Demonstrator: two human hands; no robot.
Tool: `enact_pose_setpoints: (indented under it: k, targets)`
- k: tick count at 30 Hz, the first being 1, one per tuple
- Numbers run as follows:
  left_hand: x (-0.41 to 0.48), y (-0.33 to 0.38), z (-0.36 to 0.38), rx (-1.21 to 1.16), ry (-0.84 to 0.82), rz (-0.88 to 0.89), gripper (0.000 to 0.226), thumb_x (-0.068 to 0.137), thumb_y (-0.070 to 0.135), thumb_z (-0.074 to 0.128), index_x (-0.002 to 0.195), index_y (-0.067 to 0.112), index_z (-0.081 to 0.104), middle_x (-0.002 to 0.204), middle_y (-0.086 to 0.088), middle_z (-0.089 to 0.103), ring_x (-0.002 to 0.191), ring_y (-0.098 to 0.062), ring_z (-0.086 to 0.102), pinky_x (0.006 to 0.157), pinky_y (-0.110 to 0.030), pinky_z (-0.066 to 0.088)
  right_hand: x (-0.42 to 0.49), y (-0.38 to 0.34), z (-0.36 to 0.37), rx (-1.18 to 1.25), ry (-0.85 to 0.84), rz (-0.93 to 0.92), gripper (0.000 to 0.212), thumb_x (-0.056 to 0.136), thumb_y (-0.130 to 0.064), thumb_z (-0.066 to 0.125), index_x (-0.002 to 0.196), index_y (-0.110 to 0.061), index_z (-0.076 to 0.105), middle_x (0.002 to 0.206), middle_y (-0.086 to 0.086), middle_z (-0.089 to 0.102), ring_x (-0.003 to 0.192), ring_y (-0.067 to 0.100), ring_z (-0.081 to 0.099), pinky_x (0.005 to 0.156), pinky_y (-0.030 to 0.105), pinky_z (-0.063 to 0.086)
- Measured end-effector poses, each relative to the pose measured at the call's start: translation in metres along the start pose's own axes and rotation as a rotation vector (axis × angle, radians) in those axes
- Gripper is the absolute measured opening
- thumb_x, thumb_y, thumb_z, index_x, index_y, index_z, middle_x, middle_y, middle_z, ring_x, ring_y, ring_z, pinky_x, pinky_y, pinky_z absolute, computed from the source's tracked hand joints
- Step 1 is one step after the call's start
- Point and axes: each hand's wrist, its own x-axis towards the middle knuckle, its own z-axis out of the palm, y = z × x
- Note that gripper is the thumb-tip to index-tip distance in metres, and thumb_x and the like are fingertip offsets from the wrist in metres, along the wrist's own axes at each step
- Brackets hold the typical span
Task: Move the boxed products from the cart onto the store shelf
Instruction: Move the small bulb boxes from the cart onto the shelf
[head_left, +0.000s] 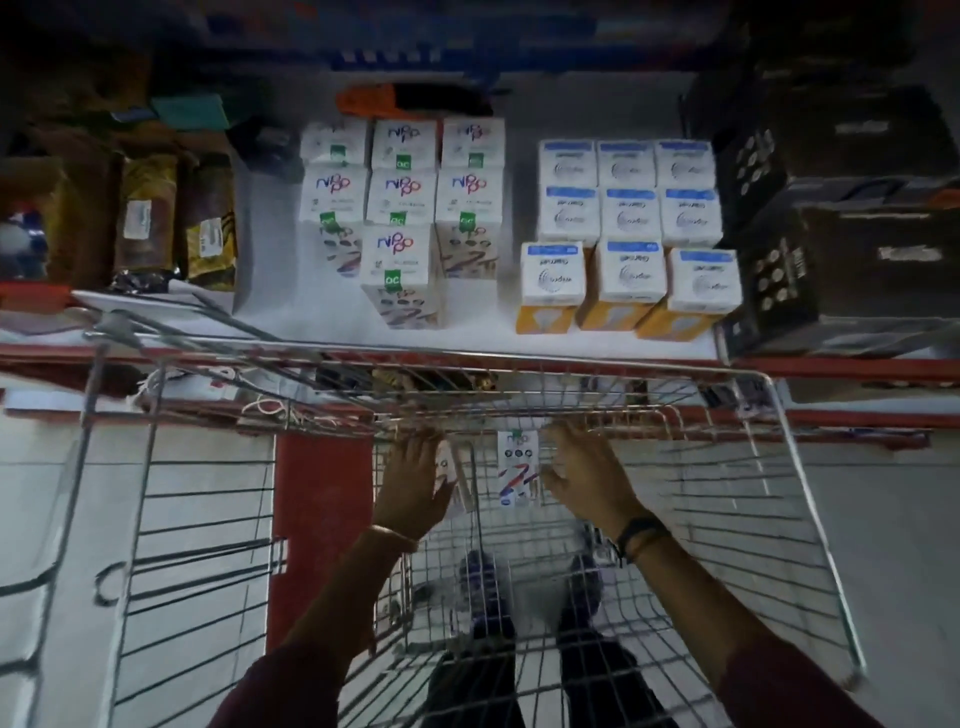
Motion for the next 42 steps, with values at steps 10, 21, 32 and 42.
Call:
enact_pose_setpoints:
  k: [10,21,32,42]
  targets:
    - [0.045,-0.072,0.076,0.128,-0.375,-0.095,0.122,0.062,0.038,0.082,0.143,-0.001,-0.001,0.155,-0.022,0.011,0.143,-0.035,0.012,0.117,-0.047,0.023,0.083,0.029,0.101,-0.289,-0.378,0.021,0.126,0.06,-0.042,0.085,0.149,-0.006,0.003,0.16,0.016,0.008,0.146,0.033,0.012,0.117,0.05,0.022]
    - [0.016,-0.063,0.086,0.141,-0.199,-0.097,0.085,0.069,0.039,0.072,0.134,0.003,0.031,0.154,-0.023,0.016,0.144,-0.04,0.001,0.118,-0.056,0.004,0.05,0.015,0.12,-0.472,-0.143,-0.005,0.089,0.058,-0.037,0.085,0.127,-0.005,0.038,0.138,0.019,0.045,0.127,0.034,0.042,0.106,0.046,0.032]
    - [-0.015,-0.027,0.018,-0.023,-0.176,-0.046,0.079,0.065,0.041,0.074,0.129,0.013,0.037,0.122,-0.011,0.057,0.102,-0.03,0.061,0.089,-0.044,0.052,0.004,-0.005,0.066,-0.255,-0.104,-0.05,0.082,0.071,-0.044,0.075,0.136,-0.016,0.035,0.136,0.006,0.049,0.119,0.026,0.046,0.1,0.04,0.031]
    - [-0.033,0.031,-0.148,0.044,-0.024,0.068,0.074,0.066,0.021,0.073,0.132,0.019,0.041,0.133,-0.007,0.048,0.118,-0.029,0.048,0.092,-0.044,0.051,-0.035,-0.077,-0.088,-0.037,0.072,-0.163,0.084,0.07,-0.044,0.077,0.14,-0.023,0.036,0.139,-0.001,0.044,0.122,0.022,0.042,0.095,0.033,0.04]
